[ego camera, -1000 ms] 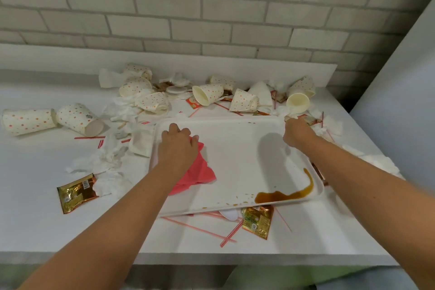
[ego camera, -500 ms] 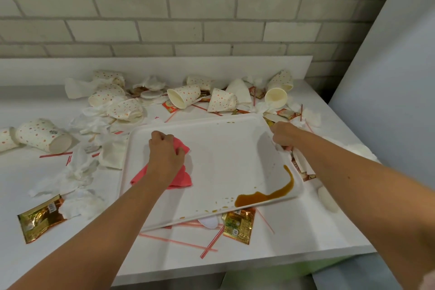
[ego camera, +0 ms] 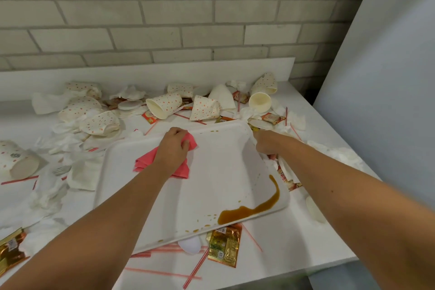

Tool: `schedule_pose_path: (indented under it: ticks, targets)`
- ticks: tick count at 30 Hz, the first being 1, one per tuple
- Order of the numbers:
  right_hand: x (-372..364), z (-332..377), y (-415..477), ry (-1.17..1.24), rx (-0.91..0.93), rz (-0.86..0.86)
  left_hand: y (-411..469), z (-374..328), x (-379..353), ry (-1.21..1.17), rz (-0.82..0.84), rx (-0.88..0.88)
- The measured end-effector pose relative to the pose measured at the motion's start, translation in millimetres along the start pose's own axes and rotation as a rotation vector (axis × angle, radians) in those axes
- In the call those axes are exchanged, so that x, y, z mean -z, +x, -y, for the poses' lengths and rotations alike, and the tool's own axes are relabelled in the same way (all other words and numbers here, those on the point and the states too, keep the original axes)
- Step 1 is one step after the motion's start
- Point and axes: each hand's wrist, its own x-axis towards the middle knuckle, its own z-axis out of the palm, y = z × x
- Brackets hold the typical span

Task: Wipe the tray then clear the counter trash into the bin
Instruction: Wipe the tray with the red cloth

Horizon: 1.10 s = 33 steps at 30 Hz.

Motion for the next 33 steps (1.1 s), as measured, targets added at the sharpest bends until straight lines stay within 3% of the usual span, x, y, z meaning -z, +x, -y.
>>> schedule_pose_path:
  ticks: [8,14,17,25,33]
  targets:
    - [2,-1,7,0.002,-0.001,-0.037,15,-33,-21,-0.061,0.075,-0.088]
    - [5,3,7,-0.055,-0.06,-0.026,18,-47,-28,-0.136,0.205,-0.267]
    - [6,8,1,-0.079,-0.058,-0.041,16,-34,-17,-0.196,0.295,-0.273]
    - [2,-3,8,0.05,-0.026,-0.018,24,-57,-30,-0.012,0.176,-0.176]
    - [5,-4,3,0.04,0.007,-0.013,26,-80,-46,-0.045,0.223,-0.29]
